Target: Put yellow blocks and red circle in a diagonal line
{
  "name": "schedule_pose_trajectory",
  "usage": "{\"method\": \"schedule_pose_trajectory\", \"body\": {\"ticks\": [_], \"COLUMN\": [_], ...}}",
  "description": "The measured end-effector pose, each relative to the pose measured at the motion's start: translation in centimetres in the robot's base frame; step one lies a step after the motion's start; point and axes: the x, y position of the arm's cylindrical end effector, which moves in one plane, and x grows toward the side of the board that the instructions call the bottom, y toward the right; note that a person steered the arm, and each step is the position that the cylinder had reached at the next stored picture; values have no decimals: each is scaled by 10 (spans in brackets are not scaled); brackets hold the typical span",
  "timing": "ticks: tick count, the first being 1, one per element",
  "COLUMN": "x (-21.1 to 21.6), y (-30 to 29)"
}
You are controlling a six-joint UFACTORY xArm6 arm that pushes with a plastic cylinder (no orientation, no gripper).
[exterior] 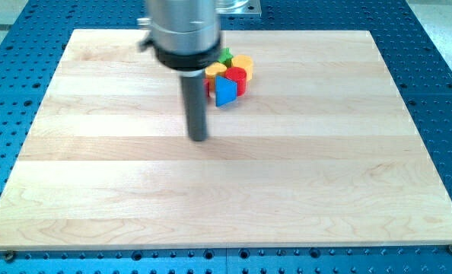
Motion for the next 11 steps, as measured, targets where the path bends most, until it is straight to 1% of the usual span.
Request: {"method": "schedule_pose_trajectory", "body": {"ticks": [1,2,3,4,5,8,9,11], "x": [-18,-18,-38,-83,-120,-132,-132,-131], "y": [2,-33,-88,-128,-145,-147,-130,-49]}}
